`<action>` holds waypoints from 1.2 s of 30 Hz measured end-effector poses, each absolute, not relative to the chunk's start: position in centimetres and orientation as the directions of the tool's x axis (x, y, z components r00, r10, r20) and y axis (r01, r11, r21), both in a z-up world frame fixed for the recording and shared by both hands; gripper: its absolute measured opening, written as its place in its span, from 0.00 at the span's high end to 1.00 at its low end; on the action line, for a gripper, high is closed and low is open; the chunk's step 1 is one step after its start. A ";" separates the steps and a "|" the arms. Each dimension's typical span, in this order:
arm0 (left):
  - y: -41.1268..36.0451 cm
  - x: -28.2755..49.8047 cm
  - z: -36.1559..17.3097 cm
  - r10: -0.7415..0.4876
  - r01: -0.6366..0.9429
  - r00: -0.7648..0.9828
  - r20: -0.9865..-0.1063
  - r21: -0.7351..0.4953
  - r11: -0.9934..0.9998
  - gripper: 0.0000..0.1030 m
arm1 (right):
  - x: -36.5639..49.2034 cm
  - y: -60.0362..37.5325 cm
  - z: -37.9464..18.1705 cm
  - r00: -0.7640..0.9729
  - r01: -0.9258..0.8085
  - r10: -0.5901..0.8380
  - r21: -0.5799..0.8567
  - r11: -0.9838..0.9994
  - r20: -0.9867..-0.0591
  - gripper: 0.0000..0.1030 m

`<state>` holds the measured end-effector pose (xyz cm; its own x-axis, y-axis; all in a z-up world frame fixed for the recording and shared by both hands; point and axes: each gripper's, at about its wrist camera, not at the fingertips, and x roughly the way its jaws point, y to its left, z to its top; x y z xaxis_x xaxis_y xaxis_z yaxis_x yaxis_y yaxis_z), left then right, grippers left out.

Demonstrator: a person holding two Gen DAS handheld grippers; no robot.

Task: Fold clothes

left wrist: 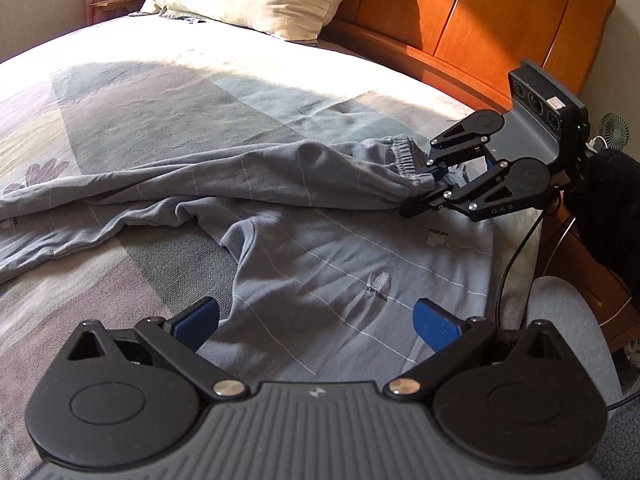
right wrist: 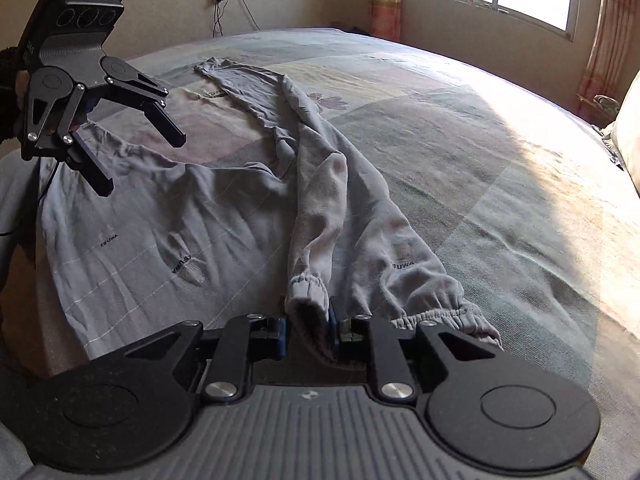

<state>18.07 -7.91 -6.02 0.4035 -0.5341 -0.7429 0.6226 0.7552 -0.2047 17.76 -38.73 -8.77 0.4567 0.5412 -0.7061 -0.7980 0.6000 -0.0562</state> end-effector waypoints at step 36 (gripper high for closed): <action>-1.7 11.7 -6.9 -0.579 0.626 0.477 -0.661 -0.207 0.752 0.01 | 17.5 -20.7 -13.3 0.847 -0.414 -0.077 -0.742 0.528 -0.527 0.49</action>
